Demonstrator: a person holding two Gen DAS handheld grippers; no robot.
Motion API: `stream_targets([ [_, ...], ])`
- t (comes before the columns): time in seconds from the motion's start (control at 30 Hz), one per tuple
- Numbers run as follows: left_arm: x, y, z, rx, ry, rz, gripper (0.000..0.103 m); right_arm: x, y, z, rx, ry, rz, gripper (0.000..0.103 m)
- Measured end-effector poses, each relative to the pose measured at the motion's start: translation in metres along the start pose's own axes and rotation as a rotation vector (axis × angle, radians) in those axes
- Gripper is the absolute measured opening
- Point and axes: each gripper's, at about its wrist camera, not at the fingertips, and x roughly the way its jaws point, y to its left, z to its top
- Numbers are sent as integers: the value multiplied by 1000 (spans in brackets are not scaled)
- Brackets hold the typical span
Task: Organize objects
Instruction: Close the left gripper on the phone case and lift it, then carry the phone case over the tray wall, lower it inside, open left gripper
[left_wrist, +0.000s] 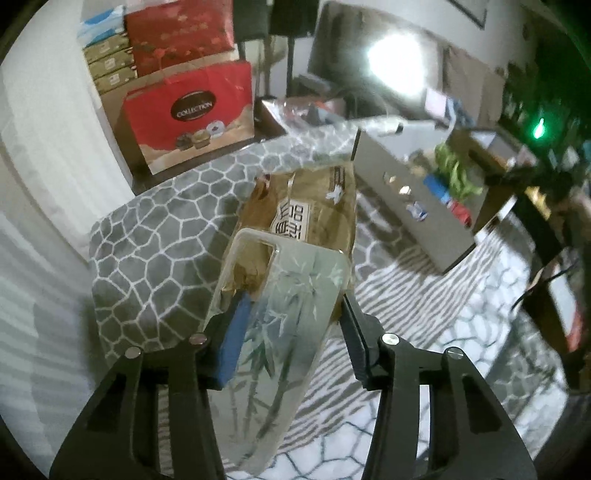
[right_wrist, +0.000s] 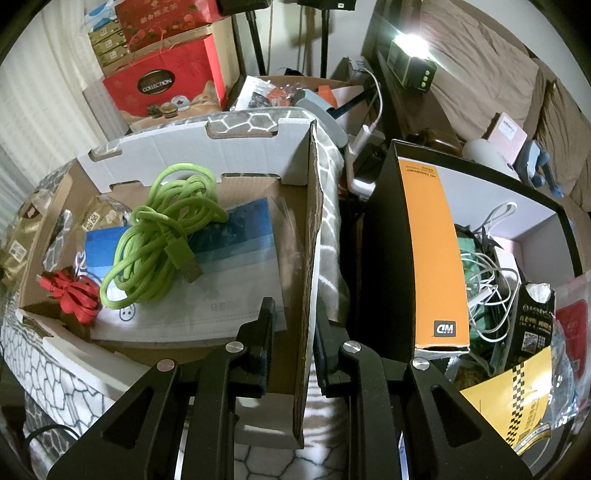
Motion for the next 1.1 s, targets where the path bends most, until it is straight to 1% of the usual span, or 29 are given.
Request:
stream_targets([
  [0.2, -27, 8, 1, -85, -70, -86, 44, 0, 0, 0, 3, -1, 3, 19],
  [0.33, -47, 9, 10, -135, -144, -149, 42, 0, 0, 0, 0, 0, 0, 19],
  [0.5, -54, 8, 21, -177, -171, -167, 41, 2, -1, 0, 1, 1, 1, 19],
  [0.63, -59, 1, 33, -193, -196, -202, 41, 2, -1, 0, 2, -1, 3, 19],
  [0.8, -63, -23, 61, -172, -229, -239, 41, 2, -1, 0, 2, -1, 4, 19],
  [0.93, -58, -55, 90, -129, -221, -275, 41, 2, -1, 1, 9, -1, 13, 19],
  [1.1, -44, -100, 128, -45, -207, -271, 41, 2, -2, 2, 11, -2, 20, 19],
])
